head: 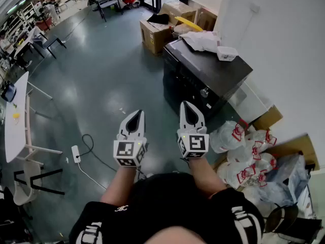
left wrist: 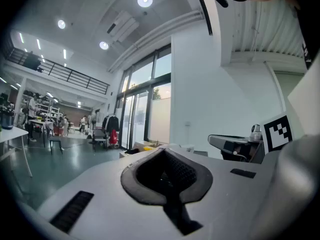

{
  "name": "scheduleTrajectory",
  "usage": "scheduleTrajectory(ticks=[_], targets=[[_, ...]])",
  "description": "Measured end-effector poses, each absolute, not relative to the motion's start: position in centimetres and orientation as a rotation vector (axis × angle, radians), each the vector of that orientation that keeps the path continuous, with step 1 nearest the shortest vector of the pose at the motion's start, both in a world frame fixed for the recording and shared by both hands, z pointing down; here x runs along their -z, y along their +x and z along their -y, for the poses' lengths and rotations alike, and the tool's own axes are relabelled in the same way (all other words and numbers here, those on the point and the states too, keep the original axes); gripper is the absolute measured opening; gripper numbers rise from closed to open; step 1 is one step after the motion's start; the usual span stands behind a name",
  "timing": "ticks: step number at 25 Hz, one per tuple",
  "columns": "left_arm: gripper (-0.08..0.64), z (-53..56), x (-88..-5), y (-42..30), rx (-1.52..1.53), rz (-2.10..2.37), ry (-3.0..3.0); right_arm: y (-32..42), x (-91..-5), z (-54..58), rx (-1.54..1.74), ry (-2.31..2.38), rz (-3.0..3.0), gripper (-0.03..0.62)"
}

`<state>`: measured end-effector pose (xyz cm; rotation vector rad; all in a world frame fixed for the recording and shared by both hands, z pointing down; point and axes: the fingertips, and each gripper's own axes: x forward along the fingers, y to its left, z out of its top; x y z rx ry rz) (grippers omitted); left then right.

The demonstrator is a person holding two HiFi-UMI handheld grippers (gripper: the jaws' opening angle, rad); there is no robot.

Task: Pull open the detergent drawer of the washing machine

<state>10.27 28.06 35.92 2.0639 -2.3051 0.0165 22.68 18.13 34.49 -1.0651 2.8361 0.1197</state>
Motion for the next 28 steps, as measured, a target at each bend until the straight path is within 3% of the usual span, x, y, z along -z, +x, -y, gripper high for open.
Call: scheduleTrajectory(ticks=[13, 28], targets=[[0.002, -31.0, -35.8, 11.0, 0.002, 2.289, 2.068, 23.0, -34.2, -21.3, -0.116, -1.062, -2.834, 0.002], [0.002, -36.5, -37.0, 6.6, 0.025, 2.233, 2.113, 19.0, -34.9, -27.2, -0.145, -1.121, -2.826, 0.002]])
